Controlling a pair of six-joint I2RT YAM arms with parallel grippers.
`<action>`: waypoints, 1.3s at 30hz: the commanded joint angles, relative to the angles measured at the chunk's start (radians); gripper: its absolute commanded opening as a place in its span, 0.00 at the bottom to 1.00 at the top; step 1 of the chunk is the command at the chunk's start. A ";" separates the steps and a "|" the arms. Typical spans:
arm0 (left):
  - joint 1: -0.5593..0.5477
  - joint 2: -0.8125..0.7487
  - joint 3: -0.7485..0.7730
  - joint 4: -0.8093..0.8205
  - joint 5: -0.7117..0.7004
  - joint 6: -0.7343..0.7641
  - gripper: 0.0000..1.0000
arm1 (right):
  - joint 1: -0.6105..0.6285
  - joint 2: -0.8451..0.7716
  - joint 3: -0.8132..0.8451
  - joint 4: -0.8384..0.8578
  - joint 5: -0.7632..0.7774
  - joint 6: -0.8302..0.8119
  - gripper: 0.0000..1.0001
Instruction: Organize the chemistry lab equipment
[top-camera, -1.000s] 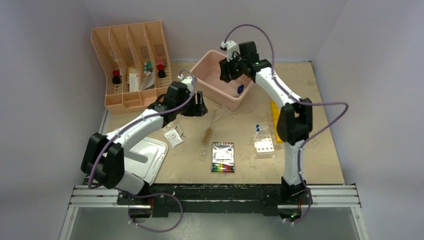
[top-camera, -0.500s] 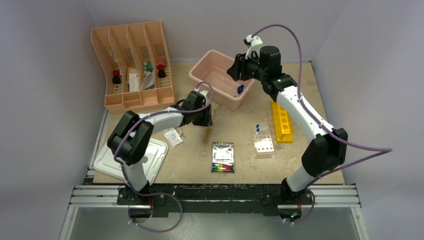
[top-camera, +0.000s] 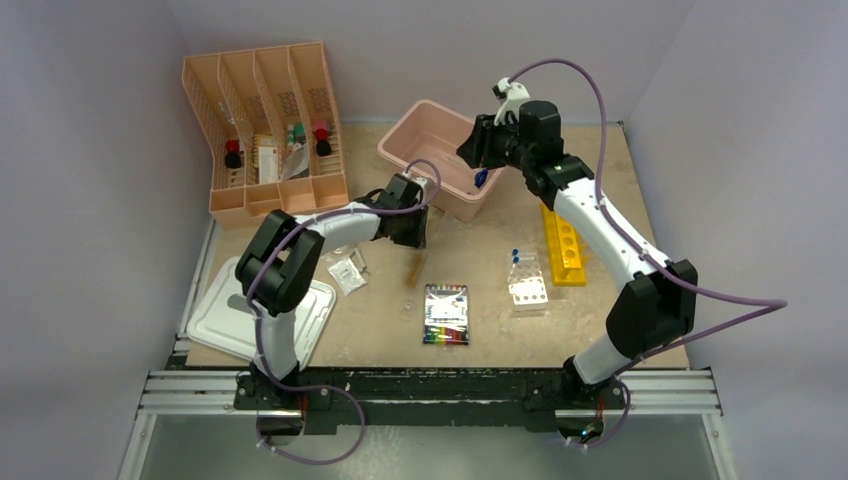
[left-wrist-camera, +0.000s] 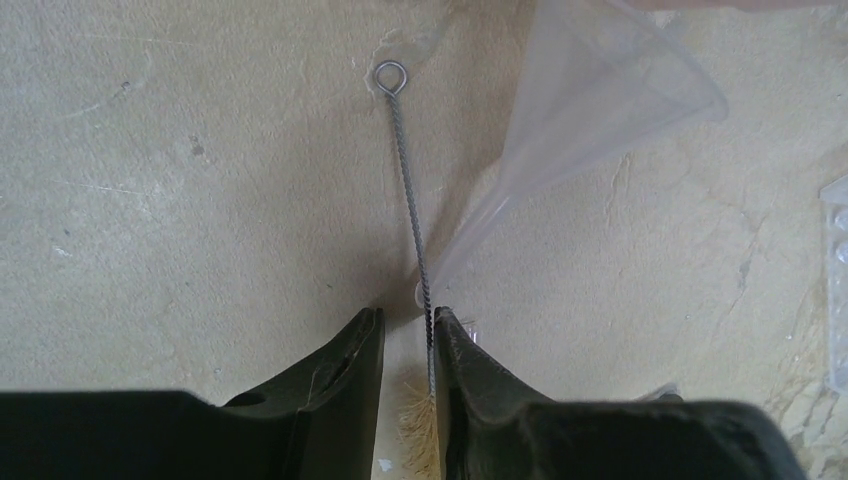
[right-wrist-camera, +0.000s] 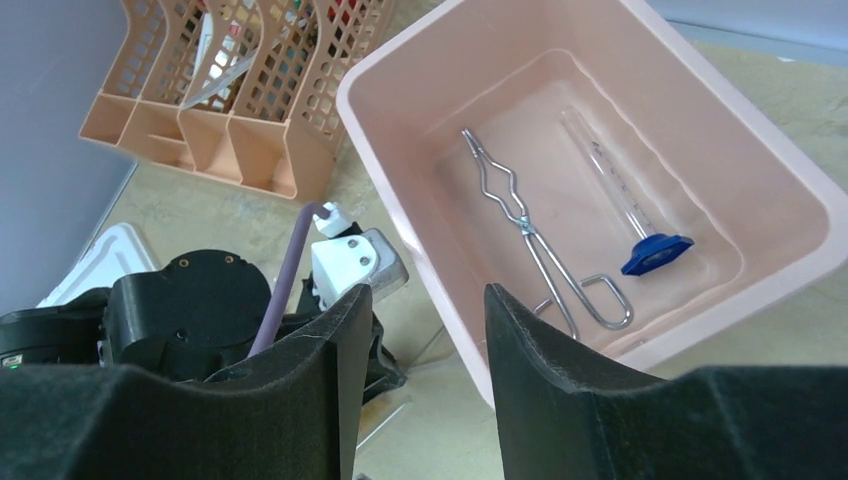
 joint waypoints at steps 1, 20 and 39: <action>-0.019 0.021 0.058 -0.091 -0.048 0.034 0.23 | 0.001 -0.053 0.013 -0.009 0.090 0.025 0.49; -0.046 -0.027 0.106 -0.209 -0.242 0.087 0.00 | 0.001 -0.086 -0.015 -0.001 0.129 0.088 0.53; 0.105 -0.537 -0.113 0.441 0.088 -0.270 0.00 | 0.020 -0.028 -0.109 0.421 -0.373 0.427 0.68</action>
